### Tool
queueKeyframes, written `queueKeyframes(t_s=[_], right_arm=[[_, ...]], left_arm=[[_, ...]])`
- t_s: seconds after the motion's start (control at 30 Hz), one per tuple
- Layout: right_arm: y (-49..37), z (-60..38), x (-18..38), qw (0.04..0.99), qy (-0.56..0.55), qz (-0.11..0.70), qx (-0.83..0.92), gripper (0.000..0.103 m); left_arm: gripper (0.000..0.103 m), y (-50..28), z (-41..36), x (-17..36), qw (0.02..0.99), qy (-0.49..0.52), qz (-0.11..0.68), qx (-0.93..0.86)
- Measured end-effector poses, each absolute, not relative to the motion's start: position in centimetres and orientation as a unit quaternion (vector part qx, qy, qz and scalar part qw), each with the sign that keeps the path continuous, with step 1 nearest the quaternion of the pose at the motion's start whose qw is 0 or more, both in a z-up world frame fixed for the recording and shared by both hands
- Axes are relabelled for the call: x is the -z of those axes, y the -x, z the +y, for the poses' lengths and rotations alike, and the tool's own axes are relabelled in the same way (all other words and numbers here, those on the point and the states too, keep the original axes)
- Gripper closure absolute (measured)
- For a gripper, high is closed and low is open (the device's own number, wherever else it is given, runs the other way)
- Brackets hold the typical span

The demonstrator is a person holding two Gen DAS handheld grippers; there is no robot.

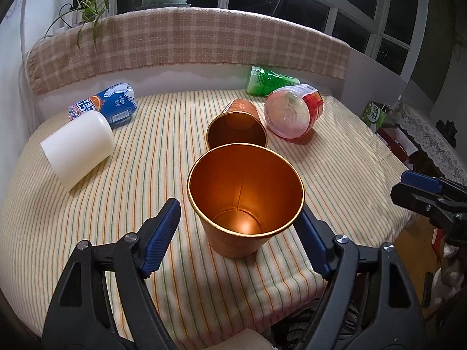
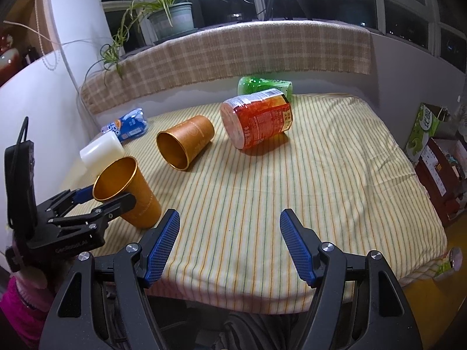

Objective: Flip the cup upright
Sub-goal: 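Open the left gripper and withdraw from the upright cup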

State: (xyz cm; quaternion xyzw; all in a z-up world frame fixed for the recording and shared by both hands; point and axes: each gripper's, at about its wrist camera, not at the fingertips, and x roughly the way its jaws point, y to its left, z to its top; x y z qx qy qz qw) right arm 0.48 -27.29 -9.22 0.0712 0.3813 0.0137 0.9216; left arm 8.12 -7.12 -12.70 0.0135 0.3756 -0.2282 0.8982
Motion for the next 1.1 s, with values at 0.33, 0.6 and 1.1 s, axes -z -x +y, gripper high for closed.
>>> queueKeyframes(t_s=[0.33,0.6,1.1], right_arm=[[-0.2,-27.1,8.9,0.925,-0.066,0.373,-0.009,0.032],[0.2,-26.3,7.8,0.94,-0.04,0.339,0.01,0.032],[0.9,-24.1,5.8,0.962,-0.001,0.271,0.022,0.024]], left_arm=[[0.022,-7.6,-5.8,12.8,0.897,-0.009,0.381,0.225],[0.022,-5.7,-4.2,11.5,0.905,-0.007,0.364,0.22],[0.011,-0.6,-0.9,4.7,0.967,0.004,0.219,0.128]])
